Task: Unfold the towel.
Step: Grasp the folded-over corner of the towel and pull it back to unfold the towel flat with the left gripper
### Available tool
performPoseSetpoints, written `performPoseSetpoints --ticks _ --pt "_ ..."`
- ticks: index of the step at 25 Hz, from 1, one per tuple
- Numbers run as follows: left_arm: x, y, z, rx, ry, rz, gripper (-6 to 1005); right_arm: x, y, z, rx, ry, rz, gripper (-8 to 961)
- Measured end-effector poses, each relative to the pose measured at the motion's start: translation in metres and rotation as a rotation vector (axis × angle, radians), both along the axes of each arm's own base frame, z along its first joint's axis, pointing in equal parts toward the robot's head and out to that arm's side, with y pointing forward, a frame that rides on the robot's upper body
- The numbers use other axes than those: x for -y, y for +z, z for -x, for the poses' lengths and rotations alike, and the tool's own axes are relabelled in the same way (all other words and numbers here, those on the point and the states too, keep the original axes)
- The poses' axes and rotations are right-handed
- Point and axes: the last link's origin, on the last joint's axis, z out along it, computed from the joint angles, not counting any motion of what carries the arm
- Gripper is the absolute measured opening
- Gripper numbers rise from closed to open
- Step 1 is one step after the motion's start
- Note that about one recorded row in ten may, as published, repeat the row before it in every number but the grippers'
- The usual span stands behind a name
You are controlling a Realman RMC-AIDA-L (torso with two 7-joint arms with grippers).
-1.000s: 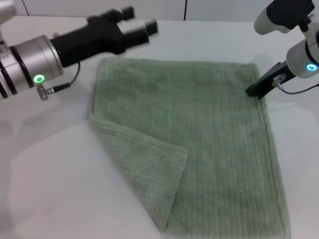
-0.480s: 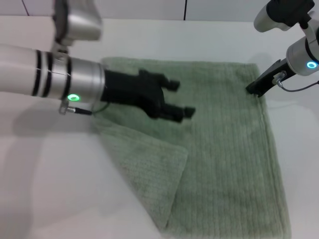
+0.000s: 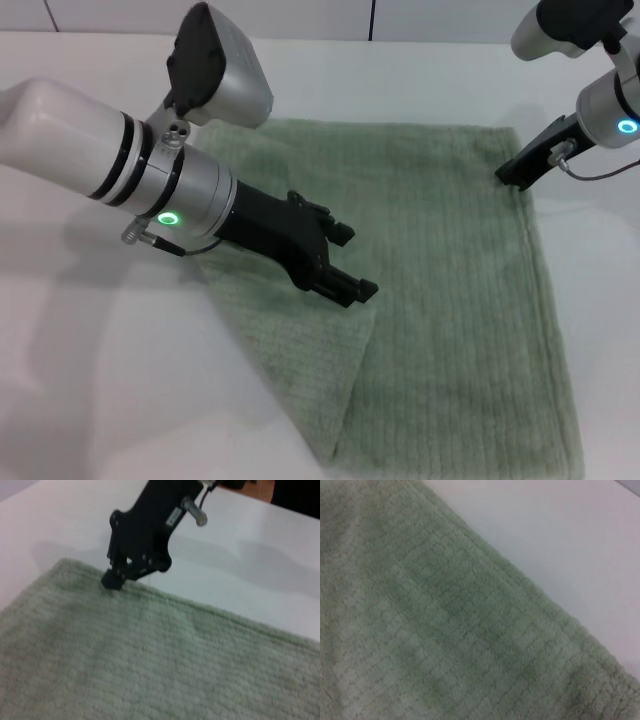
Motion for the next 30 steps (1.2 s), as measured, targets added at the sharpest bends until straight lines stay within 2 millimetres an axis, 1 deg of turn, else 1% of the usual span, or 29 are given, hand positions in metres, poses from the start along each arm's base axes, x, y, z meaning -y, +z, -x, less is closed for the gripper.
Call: performPoseSetpoints --ticks 20,30 --pt "0.009 -0.012 0.002 -0.055 0.003 0.05 797 0.0 -0.002 0.001 0.0 -0.001 0.006 0" --pt "0.01 -0.015 0.002 -0.062 0.001 0.054 795 0.003 -0.006 -0.003 0.0 -0.006 0.015 0"
